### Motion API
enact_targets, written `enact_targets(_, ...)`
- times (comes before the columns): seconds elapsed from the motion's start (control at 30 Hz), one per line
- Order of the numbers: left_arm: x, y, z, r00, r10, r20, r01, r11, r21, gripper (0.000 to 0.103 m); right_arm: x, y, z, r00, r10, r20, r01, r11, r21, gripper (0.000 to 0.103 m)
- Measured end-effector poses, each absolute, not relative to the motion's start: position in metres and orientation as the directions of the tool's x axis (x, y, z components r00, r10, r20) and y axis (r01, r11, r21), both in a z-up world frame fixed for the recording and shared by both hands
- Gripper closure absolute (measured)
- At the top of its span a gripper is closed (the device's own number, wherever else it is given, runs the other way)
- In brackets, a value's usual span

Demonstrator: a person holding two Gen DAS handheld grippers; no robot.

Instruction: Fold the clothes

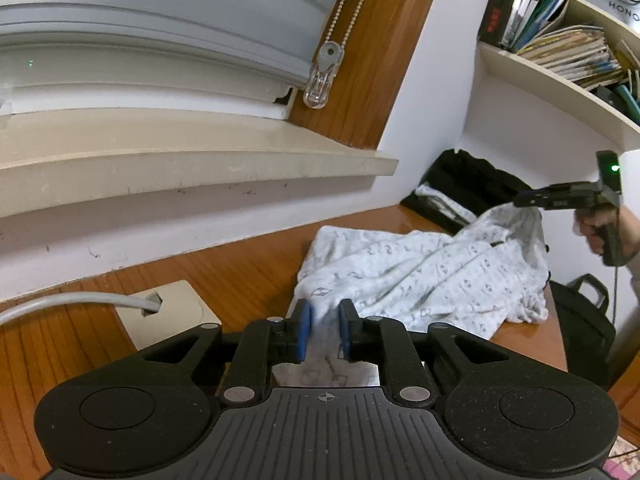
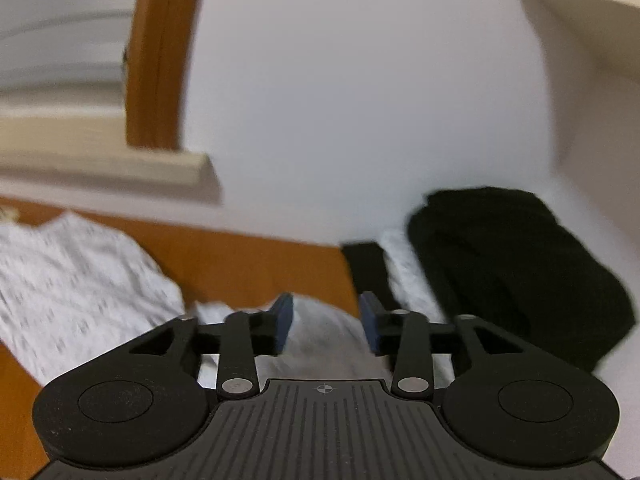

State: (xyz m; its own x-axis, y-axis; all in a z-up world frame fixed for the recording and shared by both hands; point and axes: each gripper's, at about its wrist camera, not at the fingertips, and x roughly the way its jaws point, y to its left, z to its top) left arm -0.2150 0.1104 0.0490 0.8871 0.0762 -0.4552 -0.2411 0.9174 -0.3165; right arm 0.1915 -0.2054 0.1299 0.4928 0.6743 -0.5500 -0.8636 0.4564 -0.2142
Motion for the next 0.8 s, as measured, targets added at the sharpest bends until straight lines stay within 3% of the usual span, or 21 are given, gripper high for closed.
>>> enact_targets(0.07,-0.215,0.11,0.049,0.885,0.083,-0.458,-0.247,0.918,-0.309,0.087,0.192,-0.192,0.119,0.502,0.673,-0.543,-0.859,0.46,-0.223,0.058)
enact_targets(0.3,-0.219,0.115,0.052,0.89,0.103,-0.445,-0.261,0.914,-0.31,0.087,0.159,-0.136,0.083,0.372,0.743,-0.556,-0.923,0.359,-0.138,0.058)
enact_targets(0.5,-0.222,0.118,0.053,0.891,0.112,-0.439,-0.268,0.912,-0.312,0.087,0.118,-0.079,0.045,0.304,0.674,-0.673,-0.949,0.279,-0.15,0.065)
enact_targets(0.8,-0.224,0.116,0.059,0.895,0.128,-0.428,-0.272,0.915,-0.297,0.087,0.055,-0.037,0.03,0.205,0.708,-0.675,-0.978,0.171,-0.118,0.067)
